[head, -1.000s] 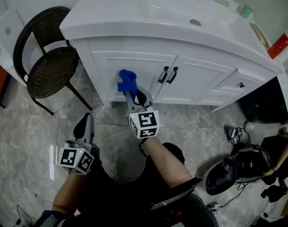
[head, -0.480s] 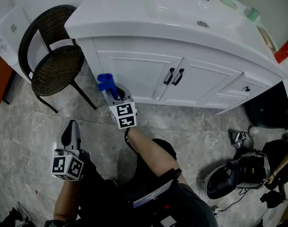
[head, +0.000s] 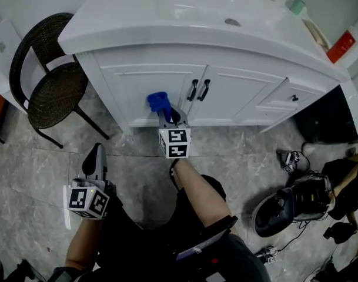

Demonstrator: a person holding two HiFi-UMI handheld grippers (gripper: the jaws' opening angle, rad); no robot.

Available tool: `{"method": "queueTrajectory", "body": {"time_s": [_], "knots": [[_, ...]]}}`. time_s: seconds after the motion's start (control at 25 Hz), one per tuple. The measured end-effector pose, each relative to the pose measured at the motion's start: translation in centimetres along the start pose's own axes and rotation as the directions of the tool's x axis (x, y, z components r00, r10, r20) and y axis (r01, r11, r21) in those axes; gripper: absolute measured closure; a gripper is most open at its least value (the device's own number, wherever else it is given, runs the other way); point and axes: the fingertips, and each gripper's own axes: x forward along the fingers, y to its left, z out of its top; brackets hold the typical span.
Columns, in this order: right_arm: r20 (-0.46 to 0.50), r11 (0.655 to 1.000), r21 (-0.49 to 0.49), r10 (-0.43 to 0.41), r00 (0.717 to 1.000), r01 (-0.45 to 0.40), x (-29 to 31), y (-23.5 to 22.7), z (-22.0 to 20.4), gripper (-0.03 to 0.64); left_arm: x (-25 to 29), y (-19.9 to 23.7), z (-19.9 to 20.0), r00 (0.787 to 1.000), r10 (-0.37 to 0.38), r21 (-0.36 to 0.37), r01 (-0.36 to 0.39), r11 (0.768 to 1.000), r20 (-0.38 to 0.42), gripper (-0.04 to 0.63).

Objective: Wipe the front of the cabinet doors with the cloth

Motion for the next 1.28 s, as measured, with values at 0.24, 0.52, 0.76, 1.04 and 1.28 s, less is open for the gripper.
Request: {"method": "queueTrajectory", "body": {"time_s": [0.24,0.52,0.76,1.04,1.28], "knots": [[-0.07,0.976,0.1,-0.186,0.98,0.193,-4.0,-7.9,-3.1,0.565,2.4,-3.3,-0.5,0.995,-0.097,0.008,0.098,0.995,-0.017,0.592],[-0.085,0.98,0.097,-0.168,0.982,0.176,-5.5,-7.4,-3.5,0.565,3.1,-4.4,-1.5,0.992,-0.123,-0.011,0.123,0.992,-0.02,0.592],[-0.002,0.993,0.076,0.091,0.996,-0.09,-2.8,3.3,-1.2,0.565,2.4,-2.4,-1.5,0.997,-0.069,-0.01,0.069,0.998,-0.014,0.592],[-0.024,0.955,0.005,0.295,0.955,-0.295,1.0,13.4,-2.5,0.565,-1.6,2.2,-1.3,0.998,0.068,-0.014,-0.068,0.998,-0.012,0.592],[-0.064,0.942,-0.02,0.332,0.941,-0.334,4.1,17.2,-3.4,0.565,-4.7,4.8,-0.5,0.987,0.162,-0.003,-0.162,0.987,-0.002,0.592]]}}
